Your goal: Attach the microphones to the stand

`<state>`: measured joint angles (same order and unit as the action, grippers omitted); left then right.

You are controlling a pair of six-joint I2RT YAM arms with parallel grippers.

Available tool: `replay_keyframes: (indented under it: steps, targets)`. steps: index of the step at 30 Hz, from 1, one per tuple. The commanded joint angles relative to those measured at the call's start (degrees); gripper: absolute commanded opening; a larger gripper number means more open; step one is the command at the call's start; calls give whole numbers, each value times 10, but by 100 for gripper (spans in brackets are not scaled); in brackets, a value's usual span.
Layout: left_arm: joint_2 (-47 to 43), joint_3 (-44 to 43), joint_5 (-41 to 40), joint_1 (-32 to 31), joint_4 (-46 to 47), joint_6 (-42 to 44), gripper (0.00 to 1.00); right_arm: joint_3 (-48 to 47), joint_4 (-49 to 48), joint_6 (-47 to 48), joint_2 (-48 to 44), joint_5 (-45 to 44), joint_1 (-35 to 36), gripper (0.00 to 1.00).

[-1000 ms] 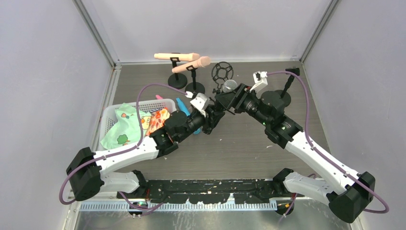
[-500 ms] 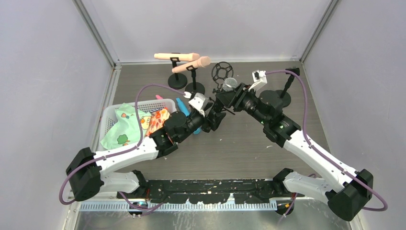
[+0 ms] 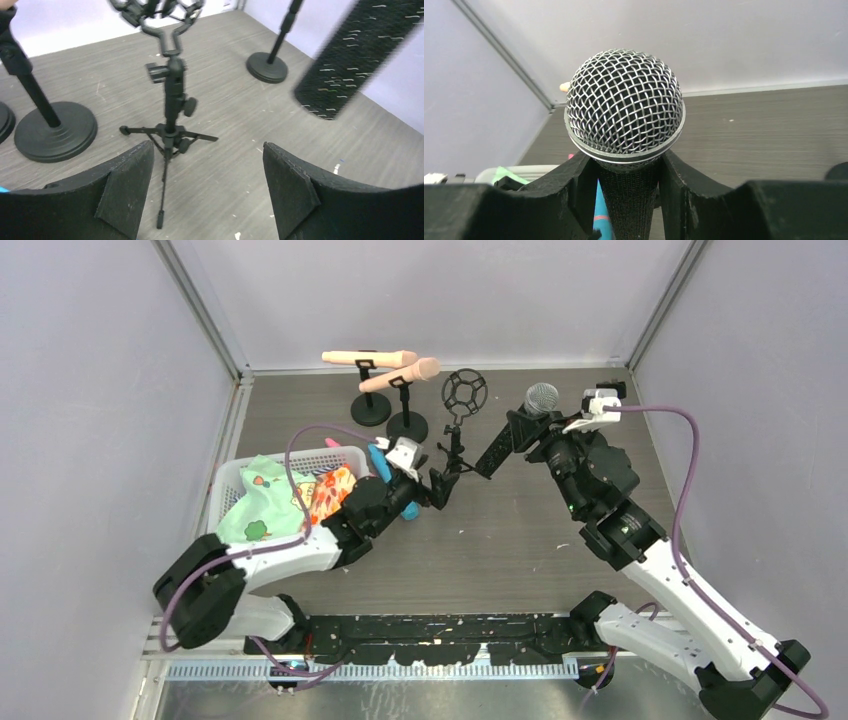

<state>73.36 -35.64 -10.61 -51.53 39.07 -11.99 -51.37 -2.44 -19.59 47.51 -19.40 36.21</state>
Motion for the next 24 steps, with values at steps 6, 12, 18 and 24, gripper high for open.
replay_keyframes:
  steps: [6, 12, 18, 24]
  targets:
    - [200, -46, 160, 131, 293, -70, 78, -28, -3, 87, -39, -36, 0, 1]
    - [277, -112, 263, 174, 348, -97, 77, -28, 20, 88, -65, -33, 1, 1]
    - [294, -143, 342, 187, 362, -117, 78, -30, 39, 87, -74, -32, 1, 1]
    - [305, -177, 339, 189, 317, -109, 79, -39, 41, 79, -68, -25, 1, 1]
